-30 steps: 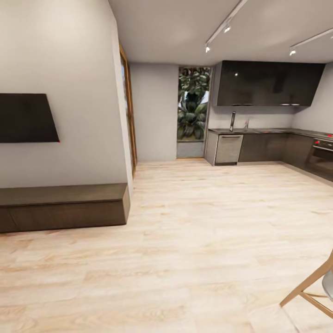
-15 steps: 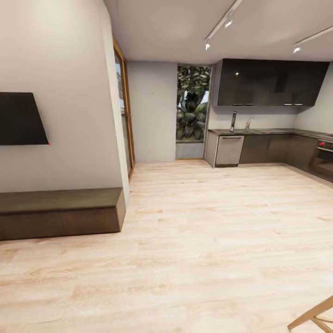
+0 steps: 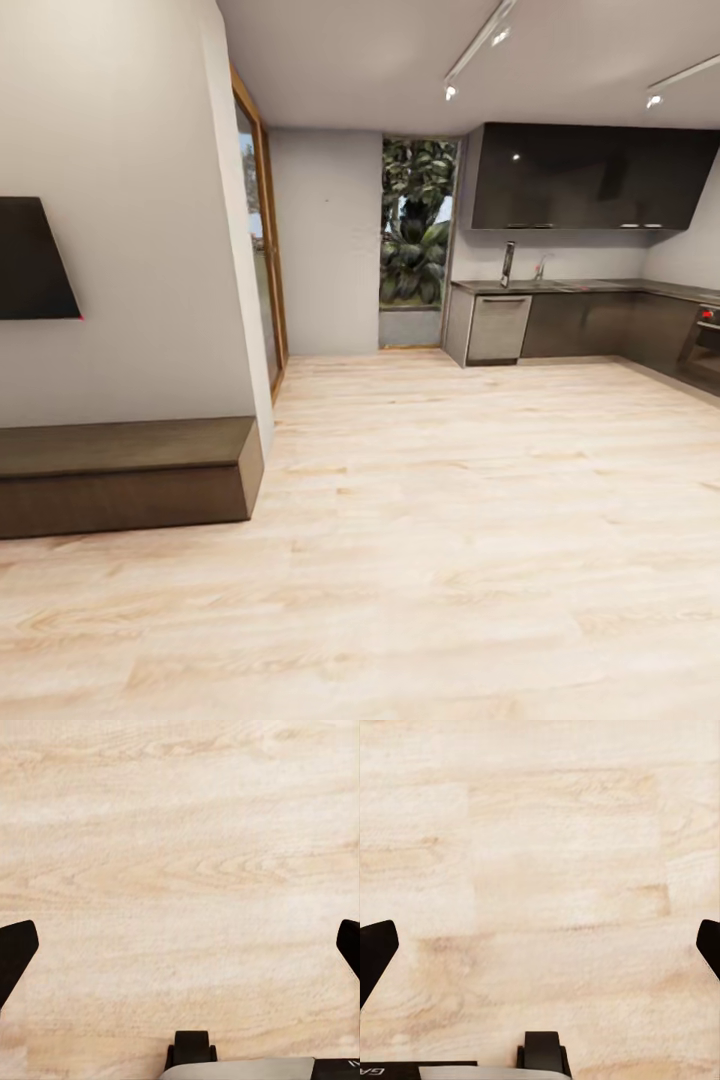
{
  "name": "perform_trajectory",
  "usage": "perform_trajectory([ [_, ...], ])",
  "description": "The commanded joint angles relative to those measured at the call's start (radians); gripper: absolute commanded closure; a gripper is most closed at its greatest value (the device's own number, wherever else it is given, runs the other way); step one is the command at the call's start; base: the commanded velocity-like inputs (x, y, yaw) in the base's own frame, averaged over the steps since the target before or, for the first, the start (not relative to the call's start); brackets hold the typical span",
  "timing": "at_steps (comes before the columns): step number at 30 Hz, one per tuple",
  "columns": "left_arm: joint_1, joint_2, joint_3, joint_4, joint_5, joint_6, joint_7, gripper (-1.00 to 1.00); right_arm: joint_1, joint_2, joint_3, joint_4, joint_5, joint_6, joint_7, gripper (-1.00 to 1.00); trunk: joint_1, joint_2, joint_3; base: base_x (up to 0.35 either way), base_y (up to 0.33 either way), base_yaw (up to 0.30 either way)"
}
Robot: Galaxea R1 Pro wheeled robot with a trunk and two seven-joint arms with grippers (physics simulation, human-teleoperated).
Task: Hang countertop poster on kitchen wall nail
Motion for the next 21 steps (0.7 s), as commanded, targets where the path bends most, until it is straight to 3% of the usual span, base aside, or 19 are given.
perform_trajectory([
  [1, 0.001, 0.0, 0.001, -0.001, -0.003, -0.002, 0.001, -1.0, -0.001, 0.0, 0.0, 0.002, 0.001, -0.003, 0.0, -1.0, 0.001, 0.0, -0.001, 0.334, -0.005, 0.0],
  [21, 0.001, 0.0, 0.001, -0.001, -0.003, -0.002, 0.001, -1.0, -0.001, 0.0, 0.0, 0.003, 0.001, -0.004, 0.0, -1.0, 0.001, 0.0, -0.001, 0.334, -0.001, 0.0],
])
